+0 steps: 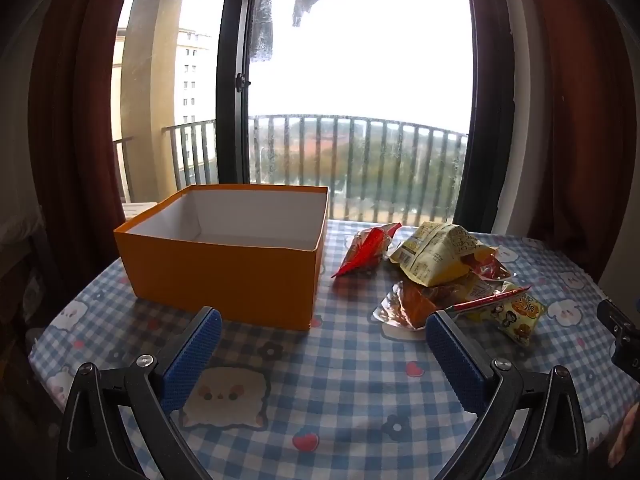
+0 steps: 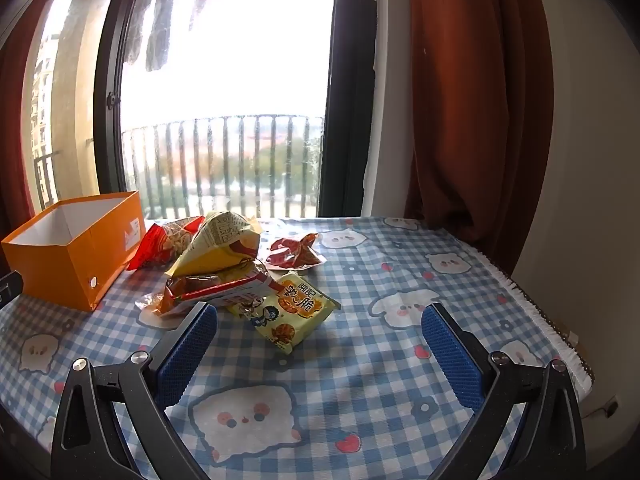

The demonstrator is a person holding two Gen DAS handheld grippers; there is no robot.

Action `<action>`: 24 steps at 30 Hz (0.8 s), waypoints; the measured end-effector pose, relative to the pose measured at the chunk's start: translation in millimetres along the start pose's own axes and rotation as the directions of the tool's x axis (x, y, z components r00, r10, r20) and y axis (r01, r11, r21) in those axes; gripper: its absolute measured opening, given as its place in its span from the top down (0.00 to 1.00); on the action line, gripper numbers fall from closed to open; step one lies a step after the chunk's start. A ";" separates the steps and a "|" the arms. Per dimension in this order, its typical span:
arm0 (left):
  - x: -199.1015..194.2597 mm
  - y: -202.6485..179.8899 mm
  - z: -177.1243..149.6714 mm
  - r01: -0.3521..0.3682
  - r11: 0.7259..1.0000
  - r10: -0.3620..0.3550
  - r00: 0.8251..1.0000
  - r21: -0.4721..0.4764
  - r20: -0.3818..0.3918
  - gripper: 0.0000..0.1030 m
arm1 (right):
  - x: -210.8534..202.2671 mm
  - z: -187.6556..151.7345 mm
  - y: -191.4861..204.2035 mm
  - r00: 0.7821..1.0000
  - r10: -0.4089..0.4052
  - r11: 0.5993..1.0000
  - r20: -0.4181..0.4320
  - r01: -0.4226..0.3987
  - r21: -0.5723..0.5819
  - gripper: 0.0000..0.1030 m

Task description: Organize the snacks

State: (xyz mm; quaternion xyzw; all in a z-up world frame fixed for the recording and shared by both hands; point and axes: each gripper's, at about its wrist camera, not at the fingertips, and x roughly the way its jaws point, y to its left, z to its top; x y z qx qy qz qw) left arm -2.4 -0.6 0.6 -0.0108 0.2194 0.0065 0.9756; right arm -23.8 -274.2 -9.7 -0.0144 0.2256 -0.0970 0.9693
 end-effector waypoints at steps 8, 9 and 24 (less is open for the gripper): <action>-0.1 -6.2 -9.8 0.010 1.000 -0.010 1.000 -0.003 -0.008 0.00 | 0.0 -0.1 -0.2 1.000 0.003 1.000 0.000 -0.003 0.002 0.00; 0.4 -7.1 -11.3 0.009 1.000 -0.009 1.000 0.002 -0.006 0.00 | 0.1 -0.2 -0.1 1.000 0.003 1.000 0.000 -0.003 0.001 0.00; -2.3 -2.2 -0.7 0.011 1.000 -0.011 1.000 -0.007 -0.020 0.00 | -0.3 -0.4 -0.2 1.000 0.002 1.000 0.000 -0.002 0.002 0.00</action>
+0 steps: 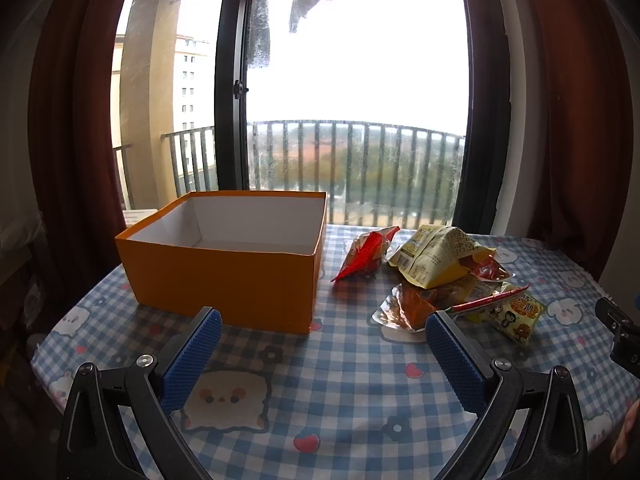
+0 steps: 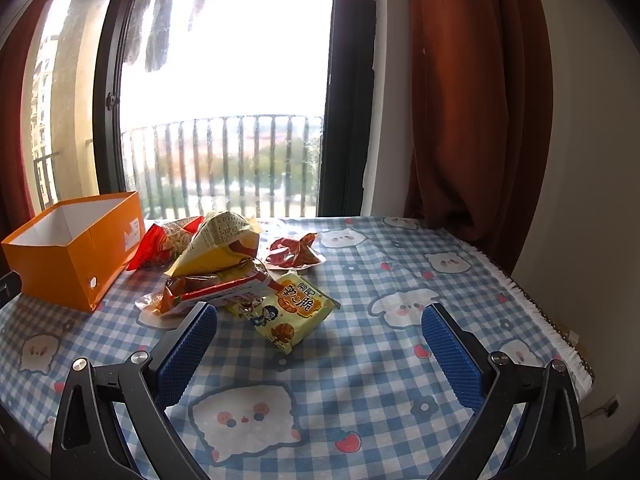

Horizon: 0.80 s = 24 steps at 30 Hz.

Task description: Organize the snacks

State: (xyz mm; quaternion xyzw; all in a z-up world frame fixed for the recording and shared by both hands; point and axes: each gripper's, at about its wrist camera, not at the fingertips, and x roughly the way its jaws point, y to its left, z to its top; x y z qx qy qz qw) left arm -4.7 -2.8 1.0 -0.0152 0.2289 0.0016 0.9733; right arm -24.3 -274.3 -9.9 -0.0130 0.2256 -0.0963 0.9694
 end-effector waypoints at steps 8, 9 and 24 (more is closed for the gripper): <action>1.8 0.4 0.4 0.007 1.000 -0.007 1.000 0.012 -0.005 0.00 | -0.4 -0.1 0.2 1.000 0.000 1.000 0.001 0.000 0.000 0.00; 1.7 0.2 0.4 0.008 1.000 -0.008 1.000 0.014 -0.004 0.00 | -0.3 -0.1 0.2 1.000 0.000 1.000 0.000 0.000 0.000 0.00; 2.4 -1.4 0.1 0.005 1.000 -0.005 1.000 0.011 -0.003 0.00 | -0.4 -0.5 0.4 1.000 -0.001 1.000 -0.003 0.001 -0.002 0.00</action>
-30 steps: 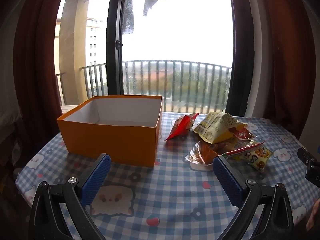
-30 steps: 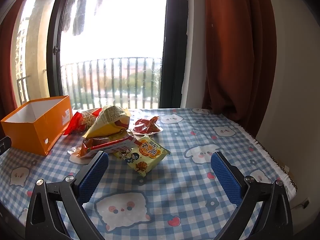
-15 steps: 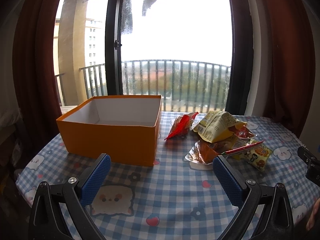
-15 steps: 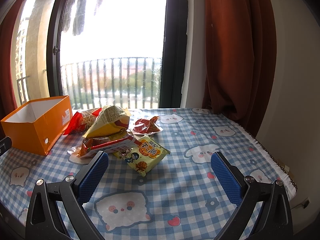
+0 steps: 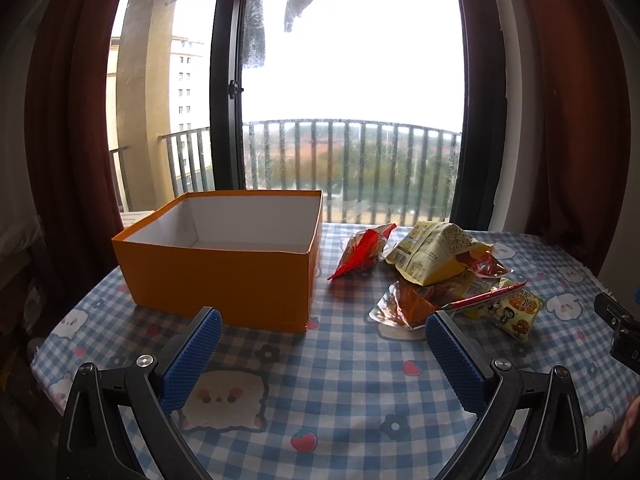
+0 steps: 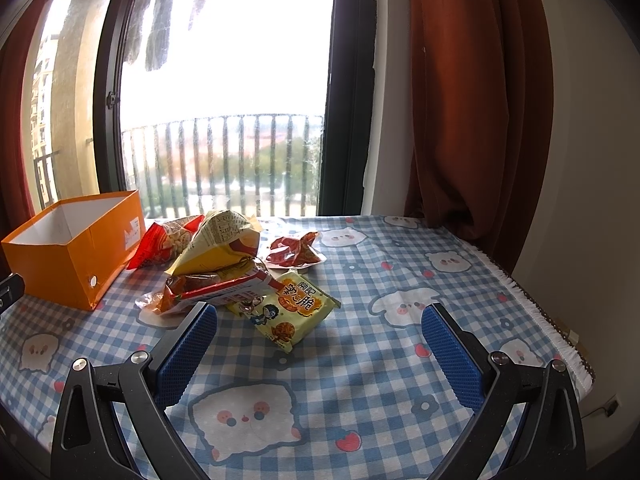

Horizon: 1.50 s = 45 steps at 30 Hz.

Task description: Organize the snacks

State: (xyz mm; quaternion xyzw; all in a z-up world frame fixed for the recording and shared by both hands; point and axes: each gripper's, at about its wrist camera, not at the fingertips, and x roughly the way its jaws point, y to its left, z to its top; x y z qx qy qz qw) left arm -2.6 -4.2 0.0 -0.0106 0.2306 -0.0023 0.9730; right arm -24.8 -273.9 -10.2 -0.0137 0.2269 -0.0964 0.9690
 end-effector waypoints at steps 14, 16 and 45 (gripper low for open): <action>-0.8 0.6 1.6 0.010 1.000 -0.010 1.000 0.003 -0.004 0.00 | 0.4 0.4 0.1 1.000 0.000 1.000 0.000 0.000 0.001 0.00; -0.9 -0.7 1.5 0.009 1.000 -0.009 1.000 0.005 -0.004 0.00 | 0.3 0.2 0.0 1.000 -0.005 1.000 0.001 0.005 -0.003 0.00; -0.5 -3.6 0.6 0.014 1.000 -0.014 1.000 0.006 -0.001 0.00 | -0.4 1.1 -0.3 1.000 -0.002 1.000 0.001 0.002 -0.002 0.00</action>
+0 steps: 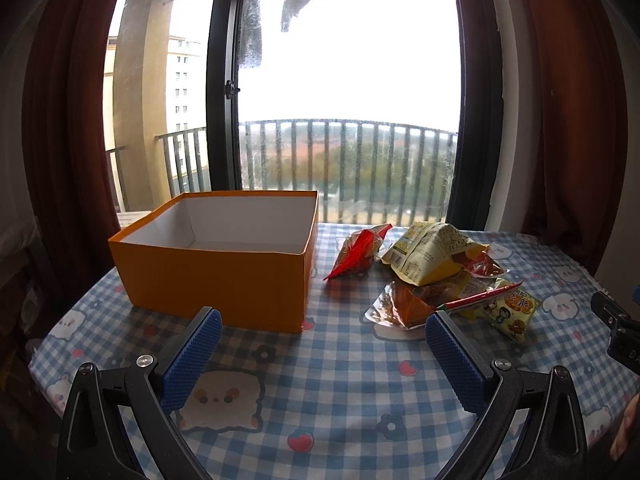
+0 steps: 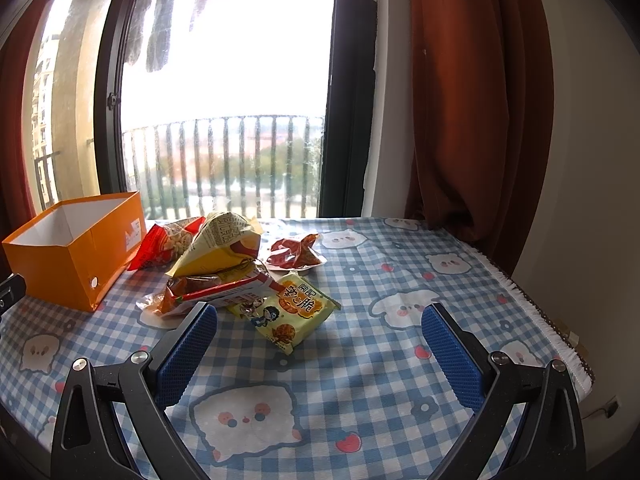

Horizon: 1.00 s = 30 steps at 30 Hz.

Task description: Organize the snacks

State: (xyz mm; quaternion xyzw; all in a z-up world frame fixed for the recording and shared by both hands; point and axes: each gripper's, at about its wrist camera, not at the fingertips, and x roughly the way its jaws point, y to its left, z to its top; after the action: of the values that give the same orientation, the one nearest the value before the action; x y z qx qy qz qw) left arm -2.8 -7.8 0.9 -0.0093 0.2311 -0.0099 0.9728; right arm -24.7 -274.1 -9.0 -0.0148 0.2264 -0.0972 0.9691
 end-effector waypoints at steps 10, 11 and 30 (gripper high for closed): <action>-1.8 -2.3 1.6 0.019 1.000 -0.019 1.000 -0.023 -0.006 0.00 | 0.5 1.5 1.9 1.000 0.006 1.000 -0.001 -0.006 0.003 0.00; -2.2 -4.2 2.6 0.021 0.999 -0.021 1.000 -0.026 -0.007 0.00 | 0.9 2.7 4.8 1.000 0.011 1.000 -0.002 -0.011 0.003 0.00; 19.3 -57.1 8.9 0.085 0.996 -0.086 0.993 -0.008 -0.087 0.00 | 19.3 2.1 31.7 0.997 0.068 0.998 -0.038 -0.068 0.003 0.00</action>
State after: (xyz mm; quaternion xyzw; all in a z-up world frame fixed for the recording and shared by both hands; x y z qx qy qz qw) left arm 17.6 -65.2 1.4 -0.0210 0.2726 -0.0513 0.9605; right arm -1.0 -246.8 -17.8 -0.0044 0.2453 -0.0644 0.9673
